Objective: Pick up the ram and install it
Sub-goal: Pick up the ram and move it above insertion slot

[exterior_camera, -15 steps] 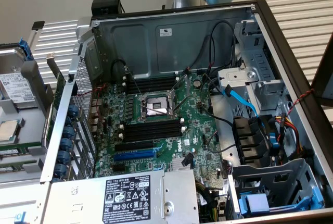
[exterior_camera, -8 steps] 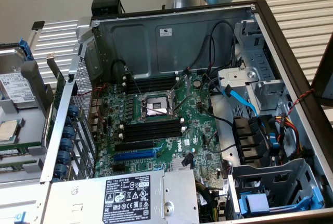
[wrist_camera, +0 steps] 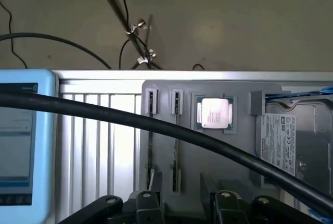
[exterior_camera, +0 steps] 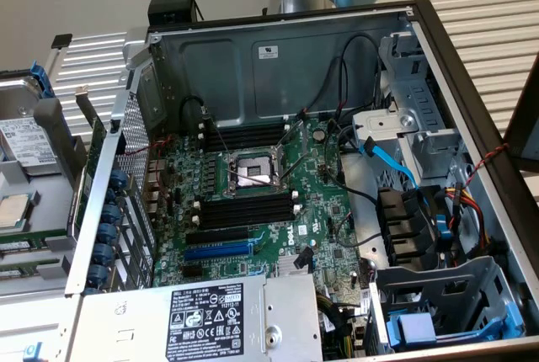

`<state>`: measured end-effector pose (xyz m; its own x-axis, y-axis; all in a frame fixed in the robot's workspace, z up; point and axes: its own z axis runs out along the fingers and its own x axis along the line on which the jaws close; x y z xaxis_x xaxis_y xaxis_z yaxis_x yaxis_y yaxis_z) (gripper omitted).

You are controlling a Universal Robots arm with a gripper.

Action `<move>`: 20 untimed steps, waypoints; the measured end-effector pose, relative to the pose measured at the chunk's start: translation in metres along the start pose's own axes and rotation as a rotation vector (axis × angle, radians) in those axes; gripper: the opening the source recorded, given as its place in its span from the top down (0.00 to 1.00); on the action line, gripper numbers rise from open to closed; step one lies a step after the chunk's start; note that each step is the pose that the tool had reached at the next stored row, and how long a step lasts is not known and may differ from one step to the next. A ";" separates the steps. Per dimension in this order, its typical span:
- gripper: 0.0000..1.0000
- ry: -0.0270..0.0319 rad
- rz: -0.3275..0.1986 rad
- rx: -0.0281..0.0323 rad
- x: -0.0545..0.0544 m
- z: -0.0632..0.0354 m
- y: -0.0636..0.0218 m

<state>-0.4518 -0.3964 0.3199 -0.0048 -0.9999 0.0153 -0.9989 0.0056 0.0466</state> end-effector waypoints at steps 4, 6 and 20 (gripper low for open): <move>0.58 0.0019 -0.009 0.0001 0.000 0.0071 -0.0044; 0.58 0.0024 -0.014 0.0004 0.000 0.0107 -0.0069; 0.58 0.0032 -0.026 0.0006 0.024 0.0247 -0.0063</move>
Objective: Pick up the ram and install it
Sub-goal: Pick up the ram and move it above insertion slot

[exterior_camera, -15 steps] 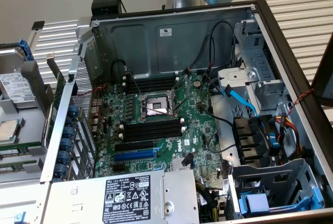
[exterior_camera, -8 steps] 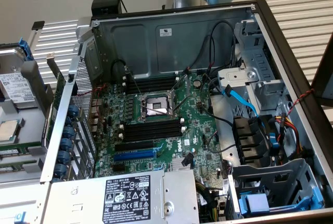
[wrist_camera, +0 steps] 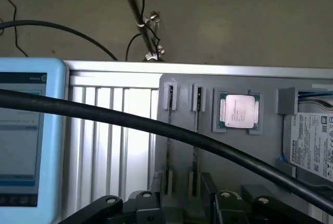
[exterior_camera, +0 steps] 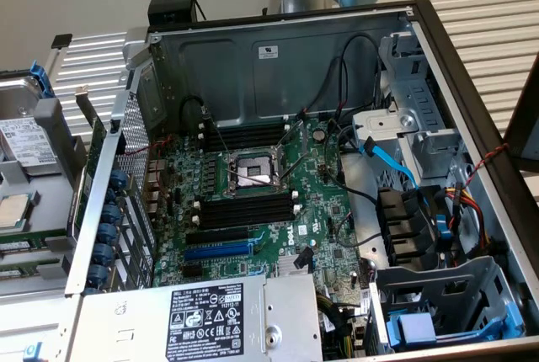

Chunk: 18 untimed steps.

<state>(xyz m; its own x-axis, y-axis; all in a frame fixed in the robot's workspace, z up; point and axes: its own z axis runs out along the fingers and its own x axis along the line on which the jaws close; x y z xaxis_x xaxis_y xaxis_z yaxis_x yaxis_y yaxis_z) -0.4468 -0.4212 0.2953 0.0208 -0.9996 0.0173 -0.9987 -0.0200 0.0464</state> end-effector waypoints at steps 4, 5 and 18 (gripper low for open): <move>0.58 0.0000 0.000 -0.0001 0.001 0.0070 -0.0002; 0.58 0.0000 -0.001 0.0000 0.001 0.0088 -0.0004; 0.58 -0.0002 -0.001 0.0015 0.003 0.0234 -0.0014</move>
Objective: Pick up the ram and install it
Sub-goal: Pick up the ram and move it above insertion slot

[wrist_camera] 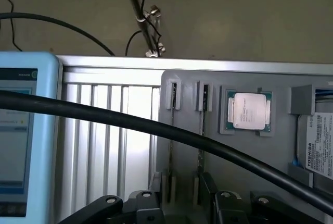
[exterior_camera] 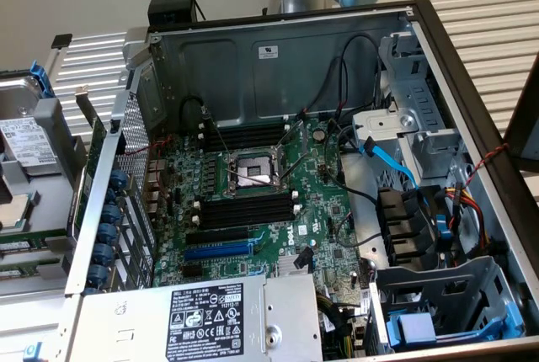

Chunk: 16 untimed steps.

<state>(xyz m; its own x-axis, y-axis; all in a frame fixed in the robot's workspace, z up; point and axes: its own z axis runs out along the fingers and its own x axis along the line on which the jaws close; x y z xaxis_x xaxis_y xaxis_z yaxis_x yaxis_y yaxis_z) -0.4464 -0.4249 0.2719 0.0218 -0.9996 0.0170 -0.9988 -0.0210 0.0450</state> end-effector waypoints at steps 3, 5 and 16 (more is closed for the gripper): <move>0.58 0.0001 0.000 -0.0001 0.002 0.0046 -0.0001; 0.58 -0.0002 0.000 0.0001 0.004 0.0069 -0.0004; 0.58 -0.0002 0.000 0.0024 0.005 0.0249 -0.0026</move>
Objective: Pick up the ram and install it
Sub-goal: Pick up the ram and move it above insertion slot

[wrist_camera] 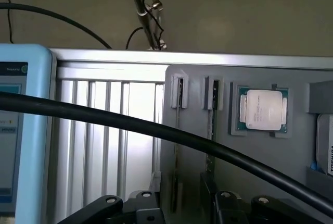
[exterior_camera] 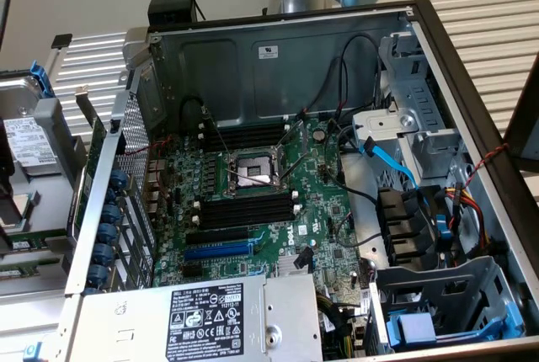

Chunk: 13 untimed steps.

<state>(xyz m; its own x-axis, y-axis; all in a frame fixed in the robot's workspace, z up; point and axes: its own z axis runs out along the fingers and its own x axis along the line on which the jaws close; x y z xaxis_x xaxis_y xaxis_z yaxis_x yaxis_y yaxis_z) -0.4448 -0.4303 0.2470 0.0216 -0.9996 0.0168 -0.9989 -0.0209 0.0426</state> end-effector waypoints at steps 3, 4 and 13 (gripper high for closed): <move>0.58 -0.0001 0.000 0.0002 0.000 0.0054 -0.0002; 0.58 -0.0001 0.000 0.0003 0.000 0.0073 -0.0003; 0.58 -0.0054 0.000 0.0015 0.001 0.0236 0.0001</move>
<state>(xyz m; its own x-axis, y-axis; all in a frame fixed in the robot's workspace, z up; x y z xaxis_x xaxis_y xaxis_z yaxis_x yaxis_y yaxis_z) -0.4459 -0.4321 0.2235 0.0217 -0.9997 0.0114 -0.9989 -0.0213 0.0411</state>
